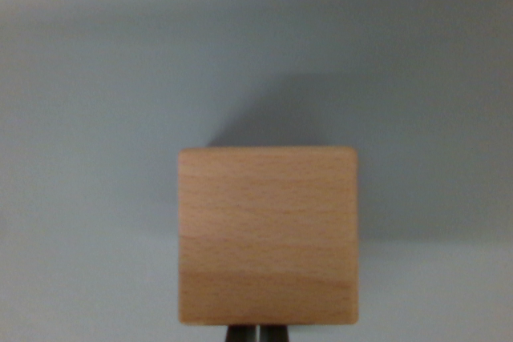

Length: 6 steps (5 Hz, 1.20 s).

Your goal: Push wooden cube

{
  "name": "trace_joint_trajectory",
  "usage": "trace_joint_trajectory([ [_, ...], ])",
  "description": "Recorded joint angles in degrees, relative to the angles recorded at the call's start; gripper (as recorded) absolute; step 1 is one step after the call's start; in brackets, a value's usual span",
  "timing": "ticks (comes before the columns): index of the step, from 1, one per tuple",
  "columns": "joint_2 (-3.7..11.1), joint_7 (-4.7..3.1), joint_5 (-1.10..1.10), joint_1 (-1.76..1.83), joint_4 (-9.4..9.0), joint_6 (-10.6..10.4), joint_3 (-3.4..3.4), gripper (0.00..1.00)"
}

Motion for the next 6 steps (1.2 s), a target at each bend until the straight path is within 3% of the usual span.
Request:
trace_joint_trajectory([
  [1,0.0,0.0,0.0,0.0,0.0,0.0,0.0,1.0],
  [2,1.3,-0.04,-0.03,-0.04,2.1,0.8,-0.03,1.0],
  [3,1.3,-0.04,-0.03,-0.04,2.1,0.8,-0.03,1.0],
  [4,2.5,-0.07,-0.05,-0.07,4.02,1.53,-0.06,1.0],
  [5,2.5,-0.07,-0.05,-0.07,4.02,1.53,-0.06,1.0],
  [6,3.49,-0.1,-0.07,-0.09,5.62,2.13,-0.08,1.0],
])
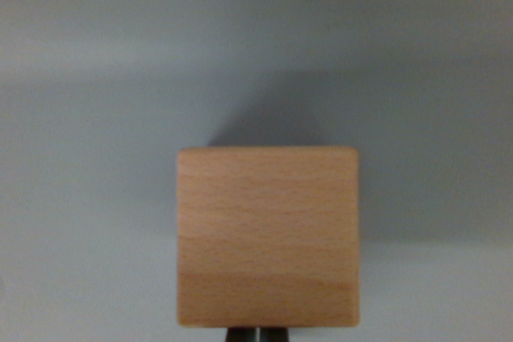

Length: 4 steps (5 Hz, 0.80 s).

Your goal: Push wooden cube

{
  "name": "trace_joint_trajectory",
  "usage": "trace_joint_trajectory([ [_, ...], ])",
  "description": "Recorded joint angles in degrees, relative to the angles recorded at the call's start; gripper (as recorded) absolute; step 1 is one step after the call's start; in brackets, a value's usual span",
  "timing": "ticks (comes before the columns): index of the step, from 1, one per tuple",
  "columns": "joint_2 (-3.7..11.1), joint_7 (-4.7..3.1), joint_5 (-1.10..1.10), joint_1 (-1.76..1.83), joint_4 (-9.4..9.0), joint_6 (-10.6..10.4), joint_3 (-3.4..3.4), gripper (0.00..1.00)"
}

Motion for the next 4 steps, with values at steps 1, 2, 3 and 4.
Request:
trace_joint_trajectory([
  [1,0.0,0.0,0.0,0.0,0.0,0.0,0.0,1.0],
  [2,0.76,-0.02,-0.01,-0.02,1.22,0.46,-0.02,1.0],
  [3,0.76,-0.02,-0.01,-0.02,1.22,0.46,-0.02,1.0],
  [4,1.25,-0.04,-0.02,-0.03,2.01,0.76,-0.03,1.0],
])
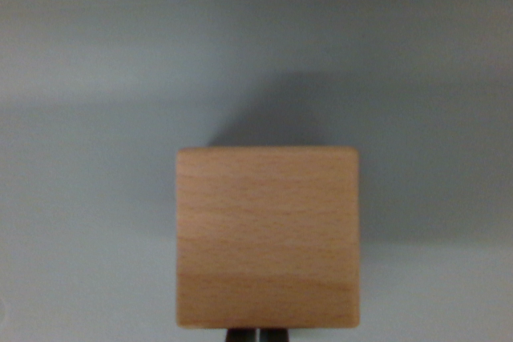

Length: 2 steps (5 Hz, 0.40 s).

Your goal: Push wooden cube

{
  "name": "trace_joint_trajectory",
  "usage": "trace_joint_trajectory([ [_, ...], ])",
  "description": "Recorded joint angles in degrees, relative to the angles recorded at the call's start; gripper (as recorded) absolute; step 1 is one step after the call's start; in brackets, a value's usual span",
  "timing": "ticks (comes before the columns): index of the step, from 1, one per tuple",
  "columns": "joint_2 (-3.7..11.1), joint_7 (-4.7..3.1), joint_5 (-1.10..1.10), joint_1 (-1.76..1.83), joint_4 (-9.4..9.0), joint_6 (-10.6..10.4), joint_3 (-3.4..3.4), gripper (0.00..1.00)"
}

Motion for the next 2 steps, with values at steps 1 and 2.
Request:
trace_joint_trajectory([
  [1,0.0,0.0,0.0,0.0,0.0,0.0,0.0,1.0],
  [2,0.18,-0.01,0.0,0.0,0.29,0.11,0.0,1.0],
])
